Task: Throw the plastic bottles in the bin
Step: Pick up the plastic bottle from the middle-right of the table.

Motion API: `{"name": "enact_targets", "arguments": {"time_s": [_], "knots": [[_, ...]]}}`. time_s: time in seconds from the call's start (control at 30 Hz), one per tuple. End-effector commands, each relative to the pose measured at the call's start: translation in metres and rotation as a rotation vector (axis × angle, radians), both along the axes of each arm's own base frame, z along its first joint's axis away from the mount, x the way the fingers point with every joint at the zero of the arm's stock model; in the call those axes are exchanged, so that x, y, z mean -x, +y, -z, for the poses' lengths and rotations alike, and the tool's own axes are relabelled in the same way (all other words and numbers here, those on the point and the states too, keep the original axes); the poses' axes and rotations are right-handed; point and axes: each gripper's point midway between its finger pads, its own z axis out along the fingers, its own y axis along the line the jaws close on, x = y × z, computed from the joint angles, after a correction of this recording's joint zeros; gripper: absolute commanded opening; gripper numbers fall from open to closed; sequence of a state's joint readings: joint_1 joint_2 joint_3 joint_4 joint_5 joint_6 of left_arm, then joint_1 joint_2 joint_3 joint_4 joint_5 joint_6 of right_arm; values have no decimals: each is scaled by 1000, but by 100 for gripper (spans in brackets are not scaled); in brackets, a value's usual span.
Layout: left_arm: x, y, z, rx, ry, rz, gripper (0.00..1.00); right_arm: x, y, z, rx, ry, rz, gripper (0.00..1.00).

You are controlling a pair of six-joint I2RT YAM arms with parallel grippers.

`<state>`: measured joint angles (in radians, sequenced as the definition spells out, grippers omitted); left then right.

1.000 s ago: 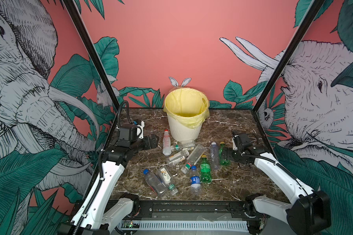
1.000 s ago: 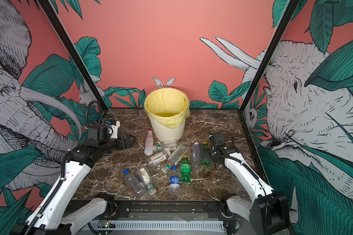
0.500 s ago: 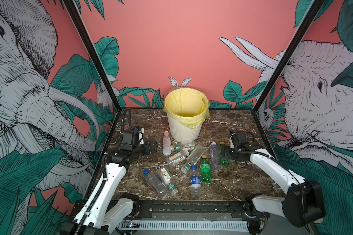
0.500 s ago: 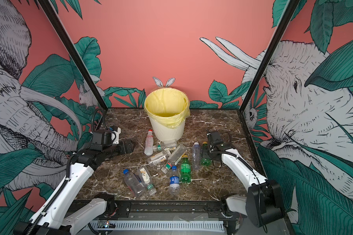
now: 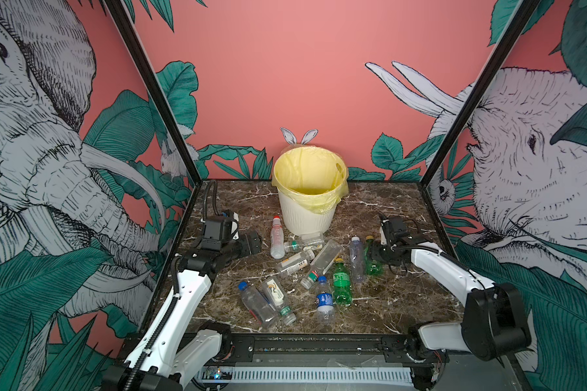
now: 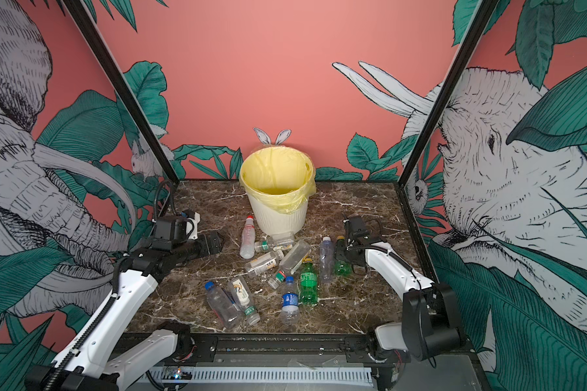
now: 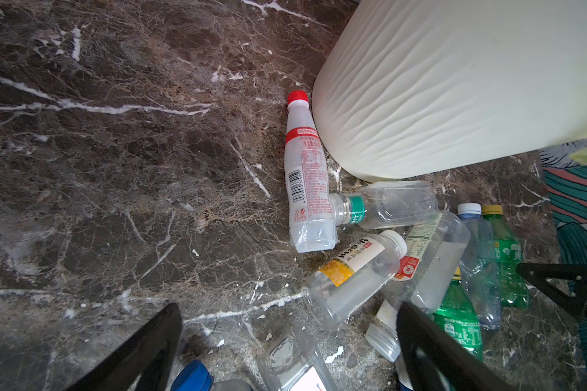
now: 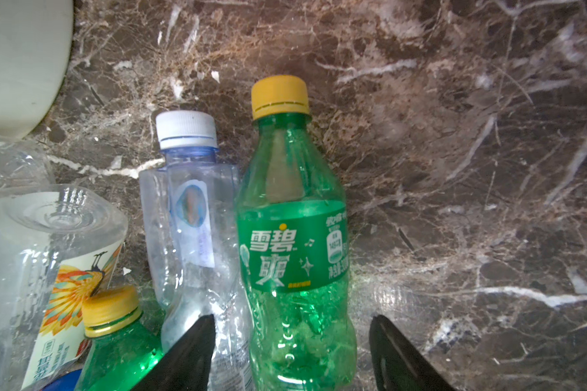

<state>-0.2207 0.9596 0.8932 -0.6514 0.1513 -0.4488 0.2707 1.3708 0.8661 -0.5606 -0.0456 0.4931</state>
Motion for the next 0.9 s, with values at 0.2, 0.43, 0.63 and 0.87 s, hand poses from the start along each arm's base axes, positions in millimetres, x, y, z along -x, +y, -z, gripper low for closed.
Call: {"name": "enact_targets", "arguments": {"time_s": [0.2,0.43,0.63,0.87], "knots": [[-4,4,3,6,7,-35,99,-15,4,5,-17,-3,-8,69],[-3,6,5,-1,9,-44,99,-18,2,13,-11,11,-5,68],[-3,7,8,-3,16,-48,99,-19,0,22,-5,30,-1,66],[-1,9,13,-7,23,-57,99,-25,-2,30,-26,46,29,65]]}}
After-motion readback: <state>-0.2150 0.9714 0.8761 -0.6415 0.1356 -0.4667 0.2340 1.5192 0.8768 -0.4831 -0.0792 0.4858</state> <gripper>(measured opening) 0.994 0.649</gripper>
